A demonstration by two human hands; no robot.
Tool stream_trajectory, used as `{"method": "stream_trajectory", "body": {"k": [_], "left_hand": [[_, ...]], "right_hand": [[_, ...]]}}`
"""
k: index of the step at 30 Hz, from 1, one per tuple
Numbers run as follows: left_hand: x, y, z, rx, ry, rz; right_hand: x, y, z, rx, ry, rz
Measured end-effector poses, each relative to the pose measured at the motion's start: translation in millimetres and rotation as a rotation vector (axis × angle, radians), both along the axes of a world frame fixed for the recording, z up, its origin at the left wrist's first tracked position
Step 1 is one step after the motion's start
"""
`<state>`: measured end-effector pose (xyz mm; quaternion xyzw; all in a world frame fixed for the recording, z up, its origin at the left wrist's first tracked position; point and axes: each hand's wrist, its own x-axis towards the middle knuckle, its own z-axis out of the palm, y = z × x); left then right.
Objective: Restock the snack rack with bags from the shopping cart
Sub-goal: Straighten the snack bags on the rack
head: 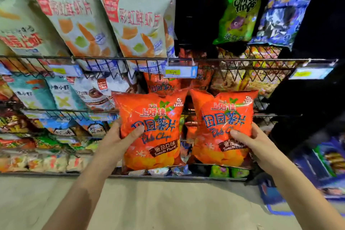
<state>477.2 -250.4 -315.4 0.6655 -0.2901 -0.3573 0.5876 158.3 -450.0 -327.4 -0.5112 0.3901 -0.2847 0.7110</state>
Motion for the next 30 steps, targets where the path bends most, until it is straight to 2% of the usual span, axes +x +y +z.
{"method": "stream_trajectory", "body": {"k": [9,14,23,30], "left_hand": [[25,-35,-44,-0.093,0.049,-0.037],[30,-49,-62,-0.115,0.042,-0.051],[35,-58,-75,-0.088,0.022,-0.108],[42,-70,-78,-0.064,-0.115,-0.104]], "right_hand": [[27,-53,-51,-0.034,-0.009,-0.035],[41,-80,-61,-0.095,0.019,0.029],[63,-107,-53,-0.076,0.046,0.056],[87,-137,-34,-0.119,0.082,0.091]]}}
